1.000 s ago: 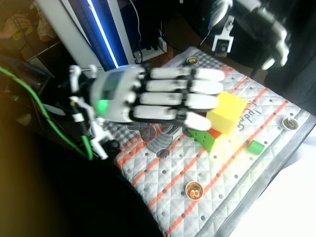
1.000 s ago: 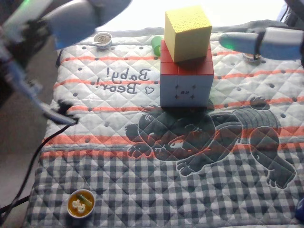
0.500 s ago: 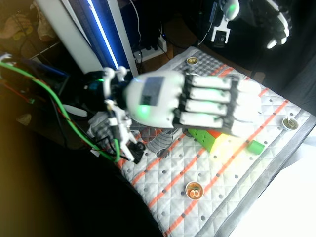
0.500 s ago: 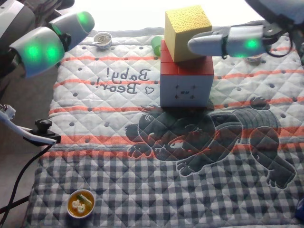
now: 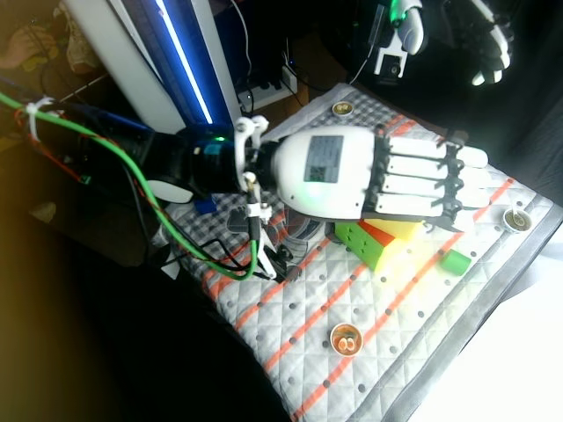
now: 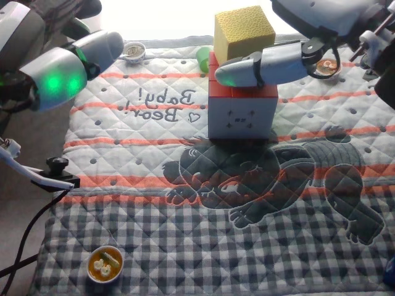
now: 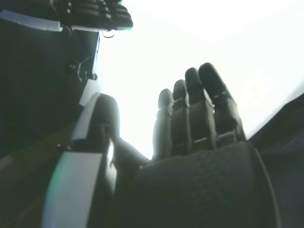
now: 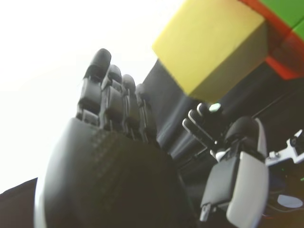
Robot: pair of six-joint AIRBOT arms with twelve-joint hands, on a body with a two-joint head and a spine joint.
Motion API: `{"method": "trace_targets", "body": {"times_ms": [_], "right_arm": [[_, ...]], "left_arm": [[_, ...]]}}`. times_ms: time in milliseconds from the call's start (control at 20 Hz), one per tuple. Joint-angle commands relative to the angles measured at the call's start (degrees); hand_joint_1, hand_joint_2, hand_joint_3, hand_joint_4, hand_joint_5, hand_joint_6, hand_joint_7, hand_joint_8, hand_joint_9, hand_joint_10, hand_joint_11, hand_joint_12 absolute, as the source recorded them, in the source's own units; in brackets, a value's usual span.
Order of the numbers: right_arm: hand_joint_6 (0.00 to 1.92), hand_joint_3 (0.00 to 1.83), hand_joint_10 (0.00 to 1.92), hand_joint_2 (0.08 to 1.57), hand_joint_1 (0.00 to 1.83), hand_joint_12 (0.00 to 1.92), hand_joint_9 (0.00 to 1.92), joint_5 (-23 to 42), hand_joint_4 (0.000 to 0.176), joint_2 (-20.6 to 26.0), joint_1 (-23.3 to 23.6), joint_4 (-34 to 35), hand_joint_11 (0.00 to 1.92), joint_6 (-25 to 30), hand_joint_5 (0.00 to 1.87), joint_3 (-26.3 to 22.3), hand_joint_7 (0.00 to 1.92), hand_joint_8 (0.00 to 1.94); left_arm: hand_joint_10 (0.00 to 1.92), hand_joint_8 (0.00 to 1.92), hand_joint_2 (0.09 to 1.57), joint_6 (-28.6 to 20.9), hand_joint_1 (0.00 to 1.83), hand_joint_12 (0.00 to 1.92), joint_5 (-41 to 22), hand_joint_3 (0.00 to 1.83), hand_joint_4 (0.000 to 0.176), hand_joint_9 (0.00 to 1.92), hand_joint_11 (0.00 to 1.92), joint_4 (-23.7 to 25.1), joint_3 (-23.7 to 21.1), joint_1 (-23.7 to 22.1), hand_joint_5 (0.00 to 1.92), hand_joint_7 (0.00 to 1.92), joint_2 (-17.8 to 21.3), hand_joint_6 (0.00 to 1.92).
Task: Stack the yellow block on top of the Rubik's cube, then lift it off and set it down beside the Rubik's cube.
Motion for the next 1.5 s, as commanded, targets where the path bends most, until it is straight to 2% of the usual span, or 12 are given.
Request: {"method": "trace_targets", "body": {"times_ms": [0, 250, 350, 400, 450, 550, 600, 1000, 1300, 1350, 1400, 1450], "right_arm": [[0.01, 0.0, 0.05, 0.96, 0.48, 1.09, 0.24, 5.8, 0.0, -0.31, 1.37, -0.44, 0.0, 0.26, 0.13, 0.45, 0.24, 0.02], [0.02, 0.0, 0.25, 1.01, 0.64, 1.6, 0.47, 3.97, 0.0, -1.29, 1.69, -0.43, 0.0, 0.26, 0.39, 1.69, 0.54, 0.03], [0.04, 0.01, 1.08, 1.05, 0.73, 1.88, 0.38, 3.81, 0.0, -1.38, 1.69, -0.42, 0.09, 0.26, 0.59, 1.79, 0.76, 0.1], [0.04, 0.01, 1.75, 1.09, 0.82, 1.91, 0.43, 3.78, 0.0, -1.38, 1.69, -0.42, 0.39, 0.26, 0.7, 1.8, 0.62, 1.04], [0.07, 0.01, 1.79, 1.11, 0.93, 1.92, 0.61, 3.76, 0.0, -1.38, 1.69, -0.42, 0.55, 0.26, 0.79, 1.8, 0.69, 1.3], [0.09, 0.01, 1.65, 1.14, 0.98, 1.92, 0.63, 3.76, 0.0, -1.38, 1.77, -0.38, 0.52, 0.32, 0.84, 1.85, 0.69, 1.24], [1.16, 0.01, 1.59, 1.22, 1.17, 1.92, 0.61, 3.77, 0.0, -1.38, 1.89, -0.38, 0.47, 0.36, 0.78, 1.88, 0.78, 1.44], [1.15, 0.0, 1.88, 1.22, 1.2, 1.92, 0.63, 5.27, 0.0, -1.36, 3.73, -0.34, 0.58, 0.37, 0.8, 1.28, 0.79, 1.53], [1.34, 0.0, 1.61, 1.24, 1.18, 1.88, 0.8, 15.56, 0.0, 4.9, 0.94, -1.07, 0.76, 1.23, 0.69, -5.72, 0.83, 1.42], [1.38, 0.01, 1.85, 1.29, 1.16, 1.92, 0.68, 17.56, 0.0, 6.12, -0.55, -1.62, 0.76, 2.84, 0.64, -6.61, 0.71, 1.65], [1.37, 0.01, 1.91, 1.29, 1.16, 1.92, 0.71, 20.83, 0.0, 7.78, -3.08, -2.52, 0.81, 5.89, 0.64, -7.67, 0.71, 1.68], [1.33, 0.0, 1.91, 1.27, 1.18, 1.92, 0.78, 22.63, 0.0, 9.09, -4.68, -2.57, 0.84, 6.02, 0.67, -8.96, 0.77, 1.6]], "left_arm": [[0.9, 0.01, 1.33, -0.51, 0.79, 1.64, 7.07, 0.0, 0.006, 0.05, 0.0, 2.08, -0.06, -0.4, 0.34, 0.32, -0.29, 0.01], [0.96, 0.03, 1.37, -2.0, 0.73, 1.66, 7.48, 0.01, 0.0, 0.02, 0.0, 2.53, -0.12, 0.14, 0.4, 0.36, -0.48, 0.04], [0.93, 0.03, 1.37, -2.82, 0.69, 1.61, 7.91, 0.0, 0.0, 0.03, 0.0, 2.54, -0.12, 0.65, 0.43, 0.37, -0.5, 0.07], [0.92, 0.03, 1.38, -3.09, 0.69, 1.6, 8.07, 0.0, 0.0, 0.03, 0.0, 2.54, -0.12, 0.86, 0.43, 0.37, -0.5, 0.07], [0.92, 0.04, 1.38, -3.3, 0.7, 1.61, 8.2, 0.0, 0.0, 0.05, 0.0, 2.51, -0.12, 1.03, 0.44, 0.38, -0.5, 0.08], [0.93, 0.04, 1.38, -3.5, 0.73, 1.61, 8.41, 0.0, 0.0, 0.04, 0.0, 2.32, -0.14, 1.31, 0.44, 0.38, -0.55, 0.09], [0.97, 0.05, 1.37, -3.53, 0.79, 1.62, 8.57, 0.0, 0.0, 0.03, 0.0, 2.18, -0.17, 1.49, 0.45, 0.39, -0.57, 0.12], [0.67, 0.04, 1.3, -4.17, 0.74, 1.52, 9.48, 0.0, 0.002, 0.21, 0.02, 1.08, -0.33, 2.97, 0.52, 0.46, -0.59, 0.08], [0.61, 0.02, 1.3, -4.41, 0.73, 1.52, 11.66, 0.0, 0.016, 0.23, 0.0, 0.25, -1.69, 4.74, 0.55, 0.47, 0.69, 0.04], [0.61, 0.03, 1.3, -4.43, 0.78, 1.49, 12.16, 0.0, 0.051, 0.23, 0.0, -0.07, -1.95, 5.29, 0.59, 0.5, 0.93, 0.05], [0.64, 0.02, 1.3, -4.52, 0.81, 1.51, 12.81, 0.0, 0.034, 0.22, 0.0, -0.48, -2.24, 5.95, 0.6, 0.5, 1.19, 0.04], [0.61, 0.01, 1.3, -4.68, 0.8, 1.45, 13.06, 0.0, 0.049, 0.2, 0.0, -0.59, -2.36, 6.29, 0.62, 0.49, 1.33, 0.03]]}}
